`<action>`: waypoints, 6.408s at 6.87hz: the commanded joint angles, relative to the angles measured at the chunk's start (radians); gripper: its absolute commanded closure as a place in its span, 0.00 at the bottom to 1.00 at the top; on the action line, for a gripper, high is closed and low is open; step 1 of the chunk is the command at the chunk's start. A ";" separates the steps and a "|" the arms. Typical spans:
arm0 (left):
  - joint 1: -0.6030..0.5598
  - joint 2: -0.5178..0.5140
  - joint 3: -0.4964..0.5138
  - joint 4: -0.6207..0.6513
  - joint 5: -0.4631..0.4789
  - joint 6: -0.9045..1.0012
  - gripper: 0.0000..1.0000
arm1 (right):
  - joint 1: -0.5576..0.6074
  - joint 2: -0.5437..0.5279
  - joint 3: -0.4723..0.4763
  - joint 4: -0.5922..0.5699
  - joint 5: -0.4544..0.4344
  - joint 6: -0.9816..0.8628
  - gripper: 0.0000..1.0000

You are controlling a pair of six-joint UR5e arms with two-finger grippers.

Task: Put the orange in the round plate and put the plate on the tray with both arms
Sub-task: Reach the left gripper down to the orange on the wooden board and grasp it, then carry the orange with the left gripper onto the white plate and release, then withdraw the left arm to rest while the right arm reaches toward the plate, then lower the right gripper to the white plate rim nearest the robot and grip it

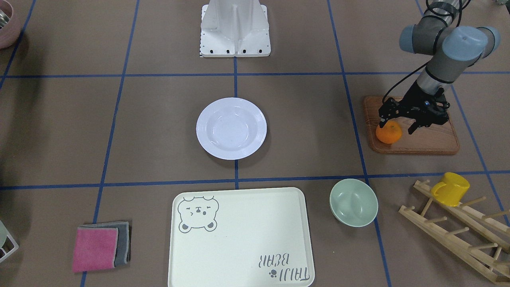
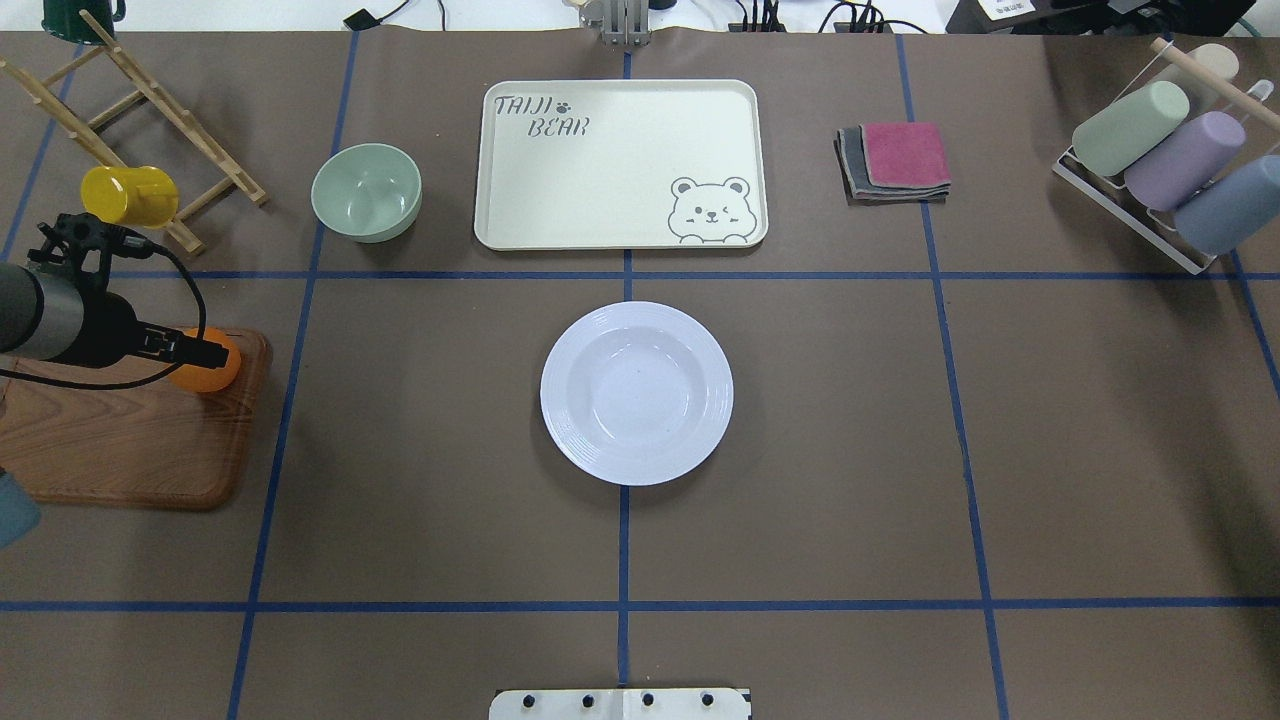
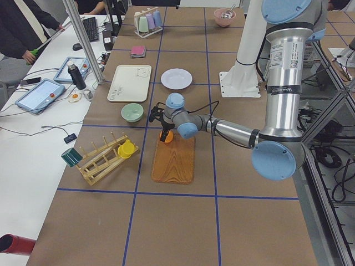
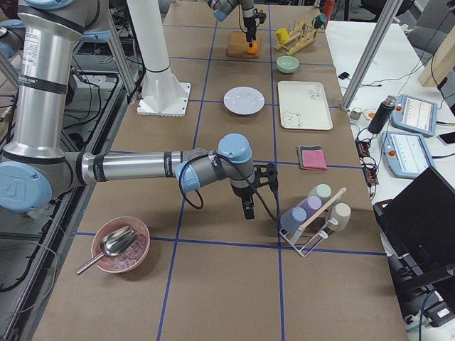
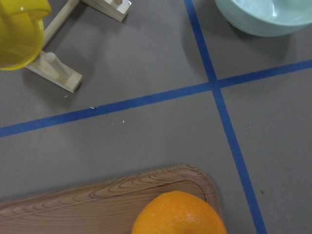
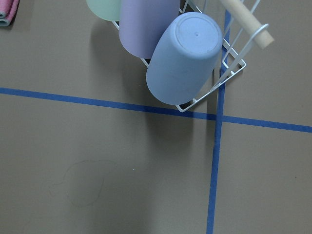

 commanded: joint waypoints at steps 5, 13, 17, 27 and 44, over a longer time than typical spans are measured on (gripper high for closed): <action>0.038 -0.011 -0.105 0.057 -0.007 -0.033 1.00 | 0.000 0.002 0.002 0.003 -0.005 0.005 0.00; 0.397 -0.863 0.225 0.618 0.282 -0.530 1.00 | -0.167 0.060 0.008 0.270 0.001 0.569 0.00; 0.453 -0.858 0.257 0.519 0.371 -0.535 0.01 | -0.268 0.104 0.106 0.273 -0.049 0.797 0.00; -0.566 -0.082 -0.089 0.709 -0.243 0.925 0.01 | -1.024 0.100 0.292 0.514 -0.959 1.815 0.00; -0.678 0.010 -0.003 0.686 -0.431 0.947 0.01 | -1.276 0.629 -0.226 0.379 -1.336 2.139 0.33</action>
